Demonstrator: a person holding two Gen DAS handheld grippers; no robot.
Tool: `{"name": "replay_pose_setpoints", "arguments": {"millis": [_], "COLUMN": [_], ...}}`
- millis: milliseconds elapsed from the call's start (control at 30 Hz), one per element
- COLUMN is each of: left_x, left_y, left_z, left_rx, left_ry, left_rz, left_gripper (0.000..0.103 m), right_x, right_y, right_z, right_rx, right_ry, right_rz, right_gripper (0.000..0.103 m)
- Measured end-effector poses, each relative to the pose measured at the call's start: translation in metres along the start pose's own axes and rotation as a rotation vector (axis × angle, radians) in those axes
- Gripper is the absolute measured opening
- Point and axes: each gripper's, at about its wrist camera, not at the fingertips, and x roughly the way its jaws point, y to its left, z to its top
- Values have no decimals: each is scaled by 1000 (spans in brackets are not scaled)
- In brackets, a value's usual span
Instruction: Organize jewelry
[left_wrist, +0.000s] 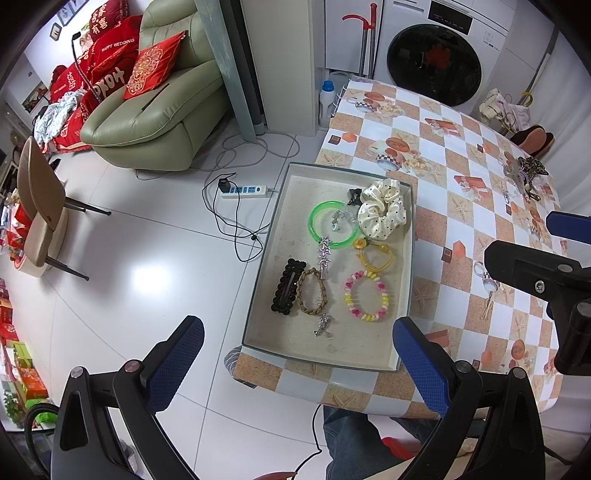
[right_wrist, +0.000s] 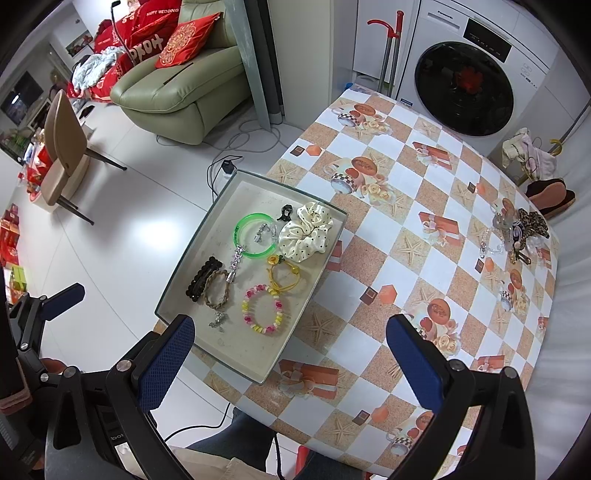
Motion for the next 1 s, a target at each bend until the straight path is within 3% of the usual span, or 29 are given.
{"name": "replay_pose_setpoints", "arguments": {"millis": [1000], "left_x": [-1], "left_y": [-1], "left_z": [0], "left_rx": [3], "left_ry": [0], "left_rz": [0], "left_gripper": [103], "right_x": [-1], "right_y": [2], "right_z": [0], "right_rx": [3], "right_ry": [1], "right_rz": [0], "right_gripper": [103]}}
